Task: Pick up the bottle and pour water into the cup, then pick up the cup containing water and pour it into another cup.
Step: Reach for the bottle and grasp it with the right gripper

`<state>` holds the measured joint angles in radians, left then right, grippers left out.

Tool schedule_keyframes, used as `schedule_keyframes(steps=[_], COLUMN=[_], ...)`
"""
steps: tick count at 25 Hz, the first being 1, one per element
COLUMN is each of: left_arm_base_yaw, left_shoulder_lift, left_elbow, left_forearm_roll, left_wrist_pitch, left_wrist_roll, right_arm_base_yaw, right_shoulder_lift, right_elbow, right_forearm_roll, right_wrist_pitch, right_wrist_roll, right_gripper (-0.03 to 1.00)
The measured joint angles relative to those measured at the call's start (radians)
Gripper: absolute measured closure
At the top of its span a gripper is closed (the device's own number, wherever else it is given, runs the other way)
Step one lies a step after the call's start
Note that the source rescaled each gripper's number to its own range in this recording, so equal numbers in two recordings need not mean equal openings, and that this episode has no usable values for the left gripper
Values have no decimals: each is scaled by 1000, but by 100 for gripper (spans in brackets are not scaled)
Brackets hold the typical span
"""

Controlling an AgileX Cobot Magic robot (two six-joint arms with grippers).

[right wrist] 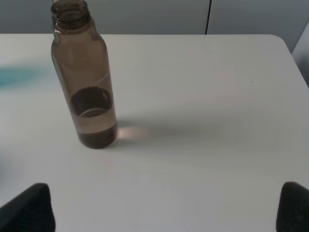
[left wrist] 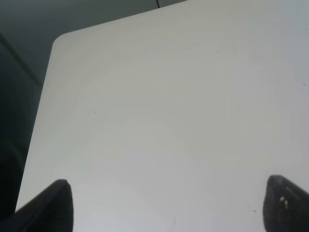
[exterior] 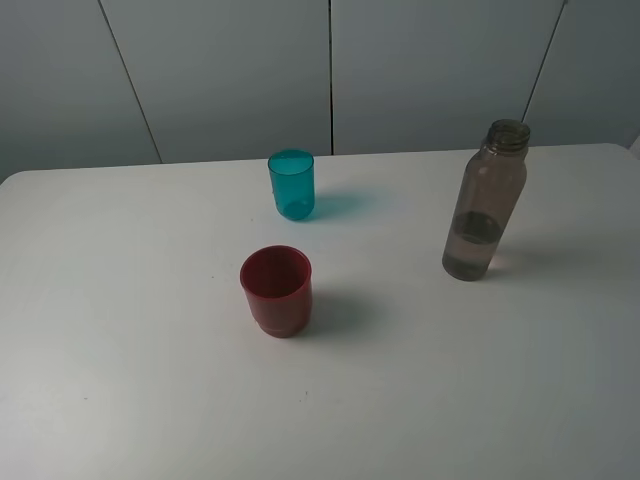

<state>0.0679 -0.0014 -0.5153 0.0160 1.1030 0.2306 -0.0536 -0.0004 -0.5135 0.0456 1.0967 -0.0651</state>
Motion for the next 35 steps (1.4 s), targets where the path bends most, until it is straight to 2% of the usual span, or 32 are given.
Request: schedule_keyframes(steps=[29,35], left_arm_base_yaw=[0,0], left_shoulder_lift=[0,0], left_elbow=[0,0], left_forearm_roll=[0,0], left_wrist_pitch=[0,0], left_wrist_roll=[2,2], right_arm_base_yaw=[0,0], right_shoulder_lift=[0,8], right_elbow=[0,-6], right_forearm_roll=[0,48], right_wrist_pitch=[0,-6], right_wrist_roll=[0,2], right_gripper=[-3,-3])
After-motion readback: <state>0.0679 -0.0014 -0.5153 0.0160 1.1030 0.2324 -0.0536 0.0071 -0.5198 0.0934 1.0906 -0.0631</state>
